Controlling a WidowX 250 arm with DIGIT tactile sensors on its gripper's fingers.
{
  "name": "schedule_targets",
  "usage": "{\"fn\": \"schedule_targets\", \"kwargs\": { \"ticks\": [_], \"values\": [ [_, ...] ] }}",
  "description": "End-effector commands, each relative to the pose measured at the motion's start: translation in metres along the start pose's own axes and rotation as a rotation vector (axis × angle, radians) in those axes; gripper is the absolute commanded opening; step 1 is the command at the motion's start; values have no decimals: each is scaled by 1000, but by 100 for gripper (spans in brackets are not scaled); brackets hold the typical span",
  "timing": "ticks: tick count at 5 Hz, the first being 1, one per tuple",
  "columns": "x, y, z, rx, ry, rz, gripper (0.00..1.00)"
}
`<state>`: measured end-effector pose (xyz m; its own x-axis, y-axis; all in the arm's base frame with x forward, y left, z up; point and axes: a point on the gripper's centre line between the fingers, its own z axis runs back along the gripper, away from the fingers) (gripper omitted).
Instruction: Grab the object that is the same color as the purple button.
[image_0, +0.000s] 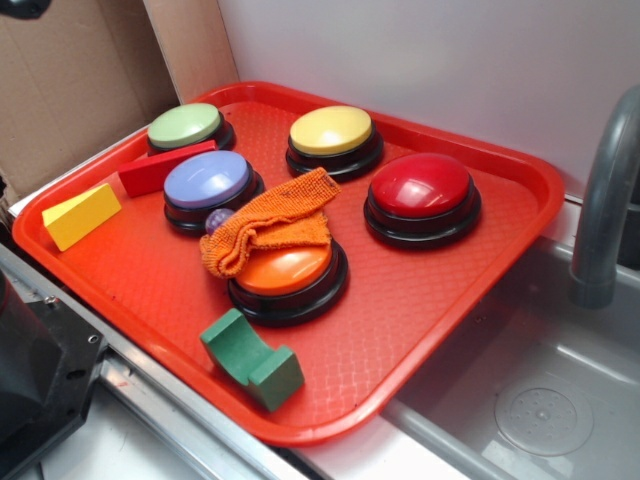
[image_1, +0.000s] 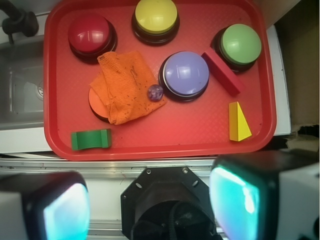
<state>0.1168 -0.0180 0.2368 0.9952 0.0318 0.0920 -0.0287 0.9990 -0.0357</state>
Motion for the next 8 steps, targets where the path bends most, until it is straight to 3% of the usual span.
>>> {"fn": "schedule_targets", "kwargs": {
  "ticks": [1,2,4,6,7,8],
  "values": [
    [0,0,0,0,0,0,100],
    [0,0,-10,-14,-75,202,100],
    [24,1,-41,-11,-128,565,100],
    [46,10,-90,22,-131,836,100],
    [53,11,-115,22,-103,884,100],
    [62,13,-140,53,-121,953,100]
  ]
}}
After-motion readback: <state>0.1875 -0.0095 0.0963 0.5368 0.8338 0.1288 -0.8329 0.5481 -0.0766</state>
